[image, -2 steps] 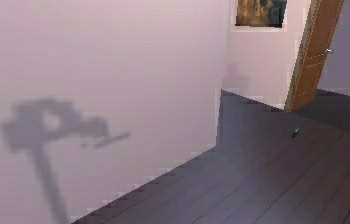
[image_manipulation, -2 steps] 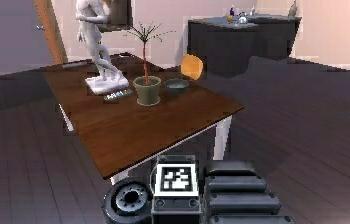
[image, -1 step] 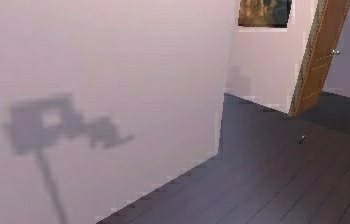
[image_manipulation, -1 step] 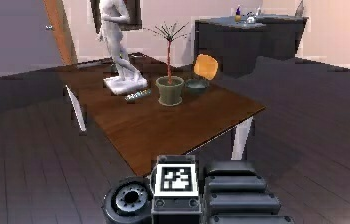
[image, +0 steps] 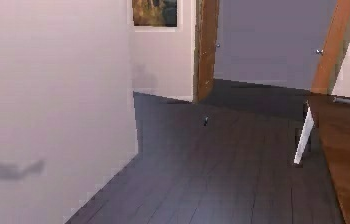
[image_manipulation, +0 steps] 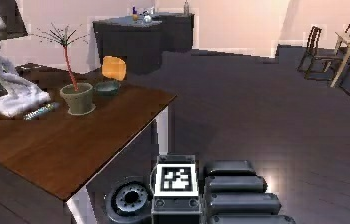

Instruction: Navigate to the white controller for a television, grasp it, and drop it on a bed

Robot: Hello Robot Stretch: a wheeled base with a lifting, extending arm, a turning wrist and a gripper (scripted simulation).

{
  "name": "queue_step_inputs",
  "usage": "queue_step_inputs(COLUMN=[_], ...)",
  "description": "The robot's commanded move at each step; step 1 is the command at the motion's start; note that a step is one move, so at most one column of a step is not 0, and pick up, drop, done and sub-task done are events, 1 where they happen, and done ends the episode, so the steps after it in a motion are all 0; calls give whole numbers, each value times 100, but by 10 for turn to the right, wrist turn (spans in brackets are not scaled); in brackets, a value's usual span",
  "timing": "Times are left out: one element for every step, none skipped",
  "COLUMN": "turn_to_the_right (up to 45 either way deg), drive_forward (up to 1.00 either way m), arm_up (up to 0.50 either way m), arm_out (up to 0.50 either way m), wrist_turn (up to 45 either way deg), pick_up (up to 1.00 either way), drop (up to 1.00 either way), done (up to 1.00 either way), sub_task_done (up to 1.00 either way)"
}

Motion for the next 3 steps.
queue_step_inputs(turn_to_the_right=[0,240,30], drive_forward=[45,0,0], arm_up=[0,0,0], arm_out=[0,0,0], wrist_turn=[0,0,0], pick_up=[0,0,0], drop=[0,0,0], done=[0,0,0], sub_task_done=[0,0,0])
